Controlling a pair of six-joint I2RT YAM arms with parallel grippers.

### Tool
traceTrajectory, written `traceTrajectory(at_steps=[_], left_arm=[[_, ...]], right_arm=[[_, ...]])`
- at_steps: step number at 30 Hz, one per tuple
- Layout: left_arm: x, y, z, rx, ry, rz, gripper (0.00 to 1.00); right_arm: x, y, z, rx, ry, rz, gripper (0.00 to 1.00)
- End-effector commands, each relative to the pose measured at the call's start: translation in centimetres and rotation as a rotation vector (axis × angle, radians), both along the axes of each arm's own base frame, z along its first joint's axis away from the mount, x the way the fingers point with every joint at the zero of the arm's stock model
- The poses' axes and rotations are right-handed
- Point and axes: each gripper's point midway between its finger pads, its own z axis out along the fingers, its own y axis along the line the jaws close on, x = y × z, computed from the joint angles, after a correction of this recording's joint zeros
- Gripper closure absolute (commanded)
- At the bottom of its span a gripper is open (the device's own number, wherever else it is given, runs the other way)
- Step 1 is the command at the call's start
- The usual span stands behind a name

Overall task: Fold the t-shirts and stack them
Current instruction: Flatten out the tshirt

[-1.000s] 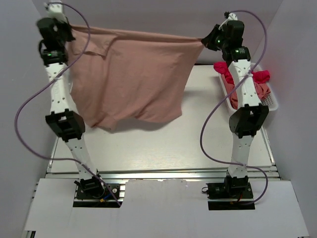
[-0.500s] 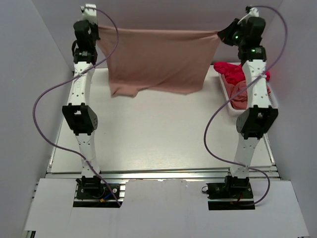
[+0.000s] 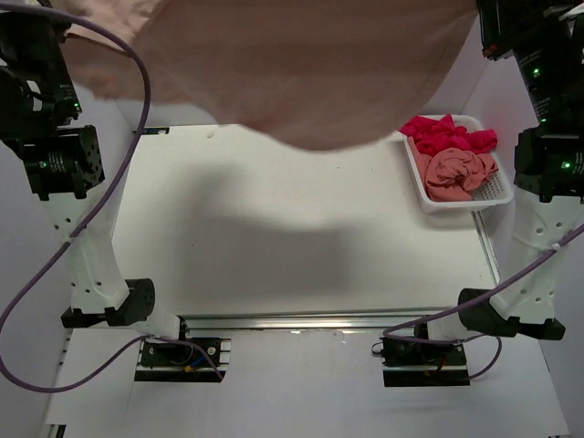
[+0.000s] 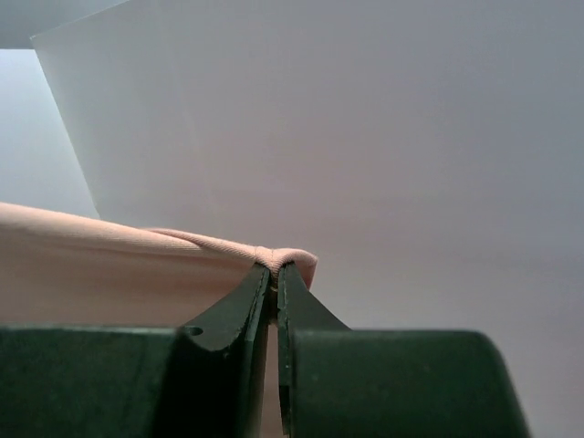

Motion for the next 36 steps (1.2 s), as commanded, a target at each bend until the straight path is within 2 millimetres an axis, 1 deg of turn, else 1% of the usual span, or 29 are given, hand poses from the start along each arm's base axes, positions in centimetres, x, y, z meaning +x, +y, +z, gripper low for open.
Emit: traceTrajectory(at_steps=[1,4,6,7,8,9,10,11,13,14,15,16,17,18,19,20,21,22,23,24,25,26,27,30,31,33,34,35,36], left_arm=[[8.8,1.7,-8.2,-0.032,0.294,0.048,1.00],[8.2,1.2,-8.0,-0.032,0.298,0.020,1.00],[8.5,0.8,-8.5,-0.024,0.317,-0.001,1.00],[8.8,0.8,-8.9,-0.025,0.329,-0.005,1.00],[9.1,0.6,-9.1,-0.034,0.334,-0.018,1.00],[9.8,0.6,-9.9,-0.031,0.357,-0.023,1.00],[11.1,0.6,-11.1,-0.032,0.388,-0.029,1.00],[12.3,0.6,-12.2,-0.047,0.408,-0.038,1.00],[14.9,0.9,-14.4,-0.053,0.455,-0.037,1.00],[18.3,1.2,-17.4,-0.067,0.513,-0.037,1.00],[20.3,1.7,-19.0,-0.075,0.541,-0.030,1.00],[20.8,2.2,-17.6,-0.085,0.497,-0.016,1.00],[25.4,2.8,-22.0,-0.095,0.565,-0.004,1.00],[26.6,3.1,-22.0,-0.090,0.533,0.009,1.00],[27.5,3.4,-22.3,-0.084,0.515,0.027,1.00],[28.3,4.0,-23.2,-0.071,0.514,0.065,1.00],[29.5,4.3,-24.1,-0.075,0.499,0.079,1.00],[29.4,4.4,-23.5,-0.087,0.475,0.082,1.00],[29.6,4.4,-23.7,-0.093,0.473,0.078,1.00],[28.5,4.2,-22.0,-0.092,0.434,0.069,1.00],[28.0,4.0,-21.3,-0.094,0.420,0.059,1.00],[27.7,3.6,-20.9,-0.096,0.413,0.033,1.00],[26.4,3.4,-19.4,-0.092,0.392,0.028,1.00],[24.5,3.4,-17.3,-0.082,0.368,0.042,1.00],[23.2,3.4,-16.0,-0.073,0.346,0.056,1.00],[22.0,3.6,-15.0,-0.053,0.345,0.081,1.00],[20.7,3.6,-13.9,-0.044,0.332,0.090,1.00],[20.1,3.6,-13.7,-0.037,0.347,0.098,1.00],[19.6,3.5,-13.5,-0.029,0.353,0.097,1.00]], right_arm=[[5.2,-1.7,-6.5,0.031,0.230,-0.072,1.00],[4.4,-1.7,-6.4,0.026,0.231,-0.071,1.00],[4.4,-1.7,-6.3,0.024,0.230,-0.072,1.00],[4.7,-1.8,-6.5,0.025,0.236,-0.078,1.00],[5.5,-1.8,-7.1,0.026,0.255,-0.078,1.00],[6.3,-1.8,-7.9,0.025,0.273,-0.077,1.00],[7.1,-1.7,-8.5,0.021,0.292,-0.065,1.00],[9.1,-1.6,-10.2,0.022,0.337,-0.060,1.00],[11.5,-1.6,-12.4,0.026,0.392,-0.054,1.00],[14.3,-1.6,-14.9,0.024,0.448,-0.051,1.00],[15.7,-1.7,-16.1,0.022,0.472,-0.050,1.00],[16.6,-1.7,-16.1,0.026,0.469,-0.050,1.00],[19.4,-1.8,-18.7,0.026,0.521,-0.049,1.00],[20.5,-1.8,-19.4,0.028,0.528,-0.048,1.00],[20.9,-1.7,-18.2,0.032,0.494,-0.042,1.00],[23.0,-1.7,-20.1,0.032,0.520,-0.039,1.00],[23.7,-1.8,-20.0,0.034,0.502,-0.039,1.00],[24.1,-1.8,-20.3,0.034,0.499,-0.039,1.00],[24.1,-1.7,-20.2,0.030,0.487,-0.036,1.00],[24.0,-1.6,-19.3,0.026,0.447,-0.032,1.00],[23.1,-1.5,-18.3,0.025,0.425,-0.027,1.00],[23.1,-1.5,-18.6,0.022,0.430,-0.026,1.00],[22.6,-1.3,-18.0,0.020,0.417,-0.022,1.00],[20.9,-0.8,-16.3,-0.006,0.383,-0.014,1.00],[19.9,-0.9,-15.4,-0.010,0.369,-0.022,1.00],[19.0,-1.1,-15.0,-0.023,0.365,-0.035,1.00],[17.4,-1.0,-13.7,-0.028,0.341,-0.036,1.00],[16.8,-1.0,-13.3,-0.029,0.336,-0.036,1.00],[16.4,-1.1,-13.9,-0.029,0.350,-0.041,1.00]])
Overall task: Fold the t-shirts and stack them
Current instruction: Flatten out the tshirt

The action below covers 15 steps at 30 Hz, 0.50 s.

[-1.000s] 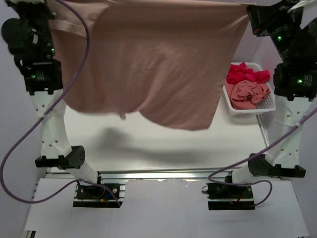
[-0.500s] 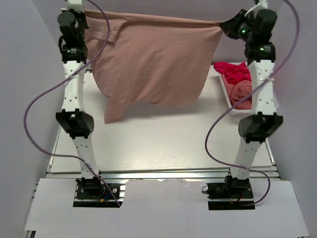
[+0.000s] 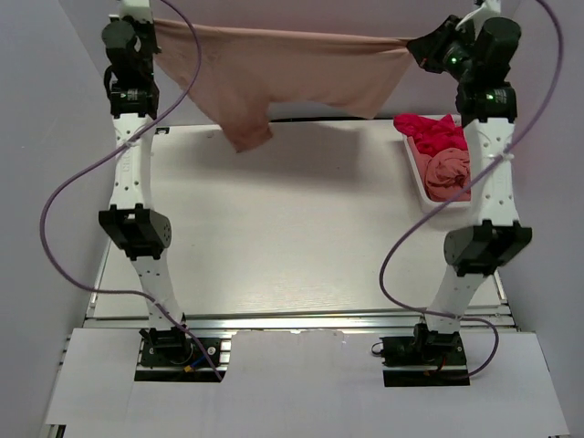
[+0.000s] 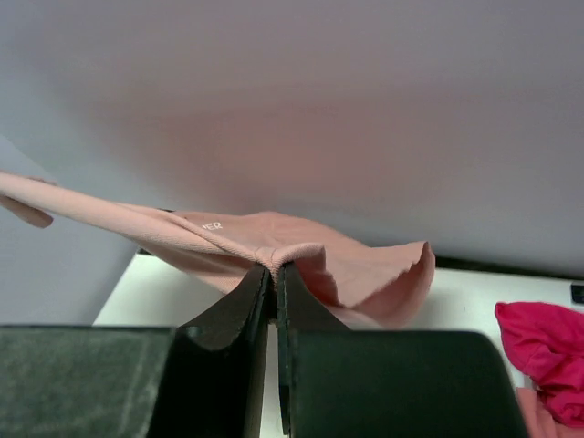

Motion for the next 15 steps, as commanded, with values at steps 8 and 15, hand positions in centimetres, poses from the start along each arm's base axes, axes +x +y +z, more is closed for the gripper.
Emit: traceTrajectory(at_steps=[8,15], left_arm=[[-17.2,1.6,15.4,0.051,-0.243,0.081,1.00],[-13.9,2.0,9.1,0.026,-0.071,0.083,1.00]], right_arm=[[-12.4,-1.3,10.9,-0.009,-0.271,-0.036,1.00],[-12.4,-2.2,6.9,-0.012,-0.191,-0.090,1.00]])
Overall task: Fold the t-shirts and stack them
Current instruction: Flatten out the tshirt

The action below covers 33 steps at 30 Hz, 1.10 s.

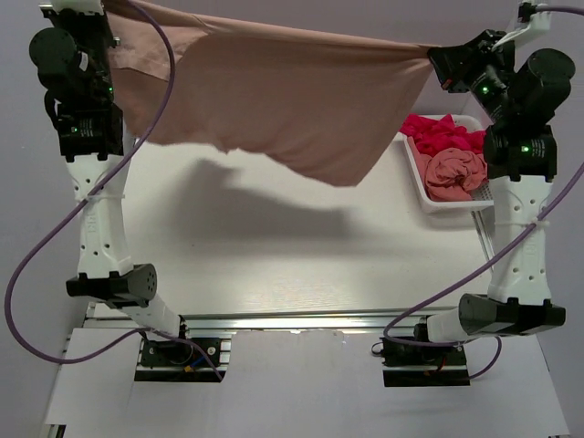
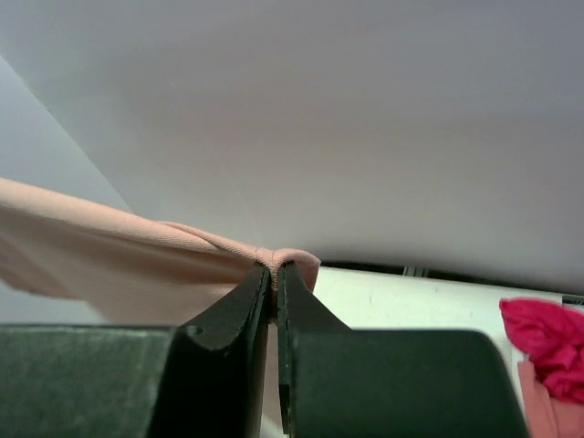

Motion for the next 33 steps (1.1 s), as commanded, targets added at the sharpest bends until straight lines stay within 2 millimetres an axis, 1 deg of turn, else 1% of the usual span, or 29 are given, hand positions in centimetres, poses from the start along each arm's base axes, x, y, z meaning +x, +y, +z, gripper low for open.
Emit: traceTrajectory(at_steps=[1,2,3,4,5,6,7,8,9,10,11,12,13,14,15,17,18,19,21,26,28,29,30,31,33], left_arm=[[4.2,2.1,-5.0,-0.030,0.145,0.059,1.00],[4.5,2.1,-5.0,-0.030,0.148,0.059,1.00],[5.5,2.2,-5.5,-0.028,0.162,0.061,1.00],[5.5,2.2,-5.1,-0.025,0.154,0.061,1.00],[5.2,2.1,-4.1,-0.019,0.130,0.061,1.00],[5.9,2.2,-4.5,-0.006,0.139,0.065,1.00],[6.0,2.3,-4.4,-0.004,0.134,0.068,1.00],[6.3,2.4,-4.5,-0.001,0.126,0.074,1.00],[6.6,2.5,-4.6,0.011,0.129,0.083,1.00],[7.6,2.7,-5.6,0.012,0.148,0.087,1.00],[8.0,2.8,-5.7,0.016,0.145,0.094,1.00],[8.5,3.0,-6.0,0.018,0.151,0.105,1.00],[9.1,3.2,-6.3,0.023,0.156,0.112,1.00],[10.3,3.5,-7.4,0.027,0.171,0.122,1.00],[10.4,3.6,-7.1,0.032,0.160,0.135,1.00],[11.1,3.8,-7.1,0.037,0.138,0.146,1.00],[11.1,3.9,-6.7,0.045,0.126,0.155,1.00],[11.0,4.1,-6.3,0.043,0.109,0.163,1.00],[10.9,4.1,-5.7,0.058,0.090,0.174,1.00],[9.3,4.4,-3.7,0.066,0.035,0.214,1.00],[8.3,4.5,-2.7,0.074,0.015,0.226,1.00],[7.9,4.6,-2.3,0.081,0.005,0.233,1.00],[7.5,4.6,-1.9,0.085,-0.001,0.237,1.00],[6.7,4.5,-1.2,0.088,-0.012,0.237,1.00],[6.0,4.3,-0.8,0.090,-0.009,0.230,1.00]], right_arm=[[2.4,-2.1,-1.1,-0.007,0.015,-0.099,1.00],[2.4,-2.1,-0.7,-0.016,0.008,-0.103,1.00],[3.1,-2.4,-1.2,-0.019,0.033,-0.115,1.00],[3.2,-2.4,-1.0,-0.020,0.029,-0.117,1.00],[3.1,-2.4,-0.2,-0.022,0.011,-0.118,1.00],[4.0,-2.5,-0.7,-0.022,0.025,-0.124,1.00],[4.4,-2.6,-0.9,-0.021,0.033,-0.127,1.00],[4.6,-2.6,-0.4,-0.025,0.021,-0.128,1.00],[5.9,-2.7,-1.4,-0.027,0.047,-0.131,1.00],[6.4,-2.7,-1.8,-0.028,0.060,-0.130,1.00],[6.8,-2.6,-2.2,-0.029,0.067,-0.124,1.00],[7.8,-2.6,-3.1,-0.027,0.087,-0.123,1.00],[8.3,-2.6,-3.4,-0.026,0.092,-0.123,1.00],[8.8,-2.7,-3.7,-0.025,0.094,-0.126,1.00],[9.6,-2.8,-4.4,-0.024,0.108,-0.129,1.00],[10.4,-2.9,-4.7,-0.031,0.110,-0.133,1.00],[11.0,-2.9,-5.3,-0.034,0.120,-0.136,1.00],[11.2,-3.0,-5.0,-0.037,0.111,-0.142,1.00],[11.8,-3.1,-5.2,-0.039,0.107,-0.144,1.00],[12.4,-3.2,-4.6,-0.038,0.081,-0.147,1.00],[11.9,-3.1,-3.7,-0.036,0.055,-0.149,1.00],[11.9,-3.3,-3.6,-0.037,0.052,-0.157,1.00],[11.3,-3.4,-3.0,-0.038,0.038,-0.161,1.00],[11.1,-3.4,-2.8,-0.039,0.034,-0.161,1.00],[10.1,-3.4,-2.2,-0.038,0.024,-0.161,1.00]])
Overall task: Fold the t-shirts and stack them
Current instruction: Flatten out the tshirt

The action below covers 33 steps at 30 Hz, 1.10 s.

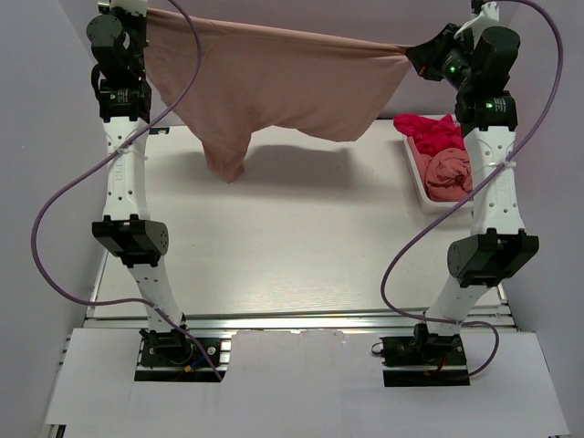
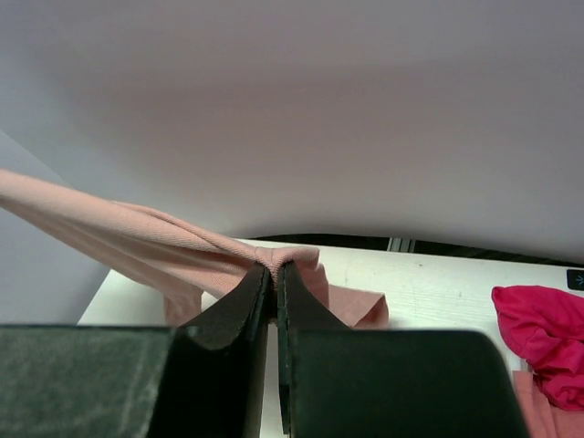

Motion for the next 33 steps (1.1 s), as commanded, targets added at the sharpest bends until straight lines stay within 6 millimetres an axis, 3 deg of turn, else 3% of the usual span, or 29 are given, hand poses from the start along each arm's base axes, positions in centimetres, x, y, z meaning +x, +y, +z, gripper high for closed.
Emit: traceTrajectory(at_steps=[1,3,4,7,8,9,11,12,14,15,16,17,18,19,20,21,22,24,25,26,27,28,29,30,31,32,33], left_arm=[[-9.0,3.4,8.7,-0.006,-0.187,0.157,1.00],[-9.5,3.0,8.0,-0.040,-0.155,0.125,1.00],[-11.7,2.7,8.9,-0.049,-0.160,0.109,1.00],[-11.6,1.0,5.3,-0.119,-0.039,0.004,1.00],[-13.3,0.3,5.5,-0.138,-0.035,-0.030,1.00],[-11.9,-0.9,1.9,-0.180,0.056,-0.099,1.00],[-12.1,-1.8,-0.8,-0.207,0.118,-0.145,1.00],[-10.8,-1.9,-4.2,-0.250,0.183,-0.147,1.00],[-9.5,-1.3,-6.1,-0.279,0.220,-0.132,1.00],[-7.3,-0.9,-8.6,-0.314,0.276,-0.127,1.00],[-6.8,-0.3,-7.8,-0.325,0.275,-0.133,1.00],[-5.9,0.5,-7.9,-0.341,0.281,-0.123,1.00],[-3.2,2.1,-10.4,-0.391,0.322,-0.098,1.00],[-3.1,2.1,-7.0,-0.377,0.254,-0.137,1.00],[-2.2,2.5,-6.5,-0.418,0.226,-0.143,1.00],[0.4,3.7,-8.2,-0.433,0.231,-0.131,1.00],[0.9,3.7,-6.9,-0.423,0.183,-0.142,1.00],[2.0,4.9,-6.7,-0.424,0.112,-0.104,1.00],[2.7,5.6,-5.4,-0.406,0.015,-0.091,1.00],[3.3,6.7,-5.1,-0.420,-0.042,-0.041,1.00],[3.7,6.9,-3.2,-0.409,-0.141,-0.041,1.00],[6.0,7.6,-5.2,-0.412,-0.153,-0.017,1.00],[5.4,7.3,-2.7,-0.394,-0.250,-0.010,1.00],[5.1,5.5,-1.2,-0.299,-0.311,0.020,1.00],[5.0,4.1,-0.9,-0.243,-0.309,0.048,1.00],[5.1,1.2,-0.5,-0.164,-0.297,0.037,1.00],[5.1,0.4,-0.2,-0.152,-0.297,0.024,1.00]], right_arm=[[-2.8,-3.6,6.4,-0.027,-0.170,-0.150,1.00],[-4.3,-3.6,6.5,-0.017,-0.166,-0.149,1.00],[-5.8,-3.5,7.4,-0.013,-0.180,-0.146,1.00],[-7.2,-3.1,5.8,0.001,-0.132,-0.129,1.00],[-8.5,-2.9,6.1,0.007,-0.135,-0.119,1.00],[-8.1,-2.8,3.8,0.014,-0.082,-0.116,1.00],[-8.7,-2.7,2.7,0.028,-0.067,-0.110,1.00],[-8.3,-2.8,1.5,0.024,-0.039,-0.118,1.00],[-7.0,-3.4,0.0,-0.004,-0.003,-0.147,1.00],[-6.7,-3.6,-0.4,-0.013,0.016,-0.153,1.00],[-6.5,-3.6,0.6,-0.019,-0.004,-0.153,1.00],[-5.6,-3.6,0.1,-0.023,0.010,-0.152,1.00],[-5.2,-3.6,0.2,-0.023,0.011,-0.153,1.00],[-5.0,-3.7,1.7,-0.024,-0.020,-0.154,1.00],[-3.1,-3.8,0.4,-0.032,0.009,-0.156,1.00],[-2.3,-3.8,0.2,-0.033,0.015,-0.158,1.00],[-1.3,-3.9,0.1,-0.035,0.017,-0.162,1.00],[1.8,-3.9,-0.1,-0.029,0.006,-0.157,1.00],[4.4,-3.7,-2.4,-0.024,0.038,-0.142,1.00],[5.0,-3.5,-0.7,-0.013,-0.008,-0.135,1.00],[5.7,-3.3,-0.9,0.005,-0.011,-0.124,1.00],[7.3,-3.0,-2.3,0.015,0.001,-0.111,1.00],[7.8,-2.7,-2.6,0.025,0.001,-0.100,1.00],[8.2,-2.3,-3.2,0.021,0.004,-0.096,1.00],[8.6,-2.2,-3.6,0.008,-0.002,-0.102,1.00],[8.8,-2.3,-4.3,-0.011,0.004,-0.112,1.00],[8.7,-0.7,-4.4,-0.051,-0.011,-0.093,1.00]])
